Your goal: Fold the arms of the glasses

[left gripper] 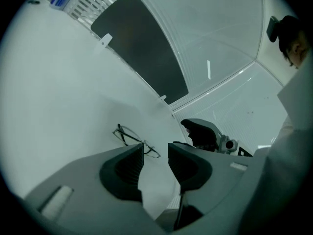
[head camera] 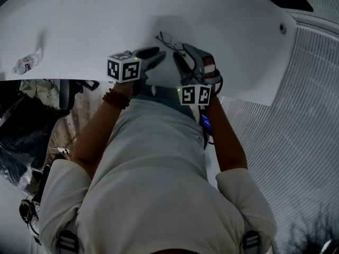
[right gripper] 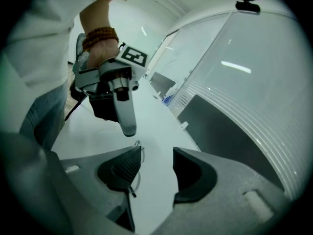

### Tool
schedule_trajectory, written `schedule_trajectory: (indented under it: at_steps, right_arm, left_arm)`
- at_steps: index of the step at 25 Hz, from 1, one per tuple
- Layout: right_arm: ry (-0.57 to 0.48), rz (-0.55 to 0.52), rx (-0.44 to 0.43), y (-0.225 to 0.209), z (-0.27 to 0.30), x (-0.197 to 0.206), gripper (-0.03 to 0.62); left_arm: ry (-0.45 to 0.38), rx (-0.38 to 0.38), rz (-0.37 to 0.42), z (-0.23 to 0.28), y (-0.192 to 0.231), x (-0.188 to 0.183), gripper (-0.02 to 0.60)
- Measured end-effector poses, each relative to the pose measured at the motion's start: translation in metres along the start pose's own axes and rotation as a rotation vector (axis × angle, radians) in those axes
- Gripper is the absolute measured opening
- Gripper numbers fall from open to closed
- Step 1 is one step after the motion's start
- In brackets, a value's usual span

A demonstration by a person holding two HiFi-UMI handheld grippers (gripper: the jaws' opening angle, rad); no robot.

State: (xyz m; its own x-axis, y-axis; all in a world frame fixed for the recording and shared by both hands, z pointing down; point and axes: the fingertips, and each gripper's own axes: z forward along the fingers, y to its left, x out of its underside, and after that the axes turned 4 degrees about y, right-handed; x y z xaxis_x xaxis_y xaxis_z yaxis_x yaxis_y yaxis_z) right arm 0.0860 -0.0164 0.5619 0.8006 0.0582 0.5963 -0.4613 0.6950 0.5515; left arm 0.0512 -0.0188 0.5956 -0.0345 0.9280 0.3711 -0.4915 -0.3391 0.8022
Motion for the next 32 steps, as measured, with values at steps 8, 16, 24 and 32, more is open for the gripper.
schedule_trajectory:
  at_steps: [8,16,24,32]
  right_arm:
    - [-0.127,0.497,0.069,-0.094,-0.050,-0.032,0.141]
    - [-0.394,0.863,0.109,-0.181,-0.125,-0.098,0.033]
    - [-0.517,0.884,0.125,-0.214,-0.174,-0.147,0.002]
    - [-0.541,0.903,0.084,-0.213,-0.188,-0.160,0.002]
  left_arm:
    - [-0.097,0.052,0.139,-0.041,-0.076,-0.053,0.150]
    - [-0.278,0.185,0.329,-0.079,-0.184,-0.116,0.093]
    - [-0.441,0.240,0.584,-0.121,-0.276,-0.149,0.032]
    - [-0.458,0.191,0.651,-0.113,-0.285,-0.146,-0.002]
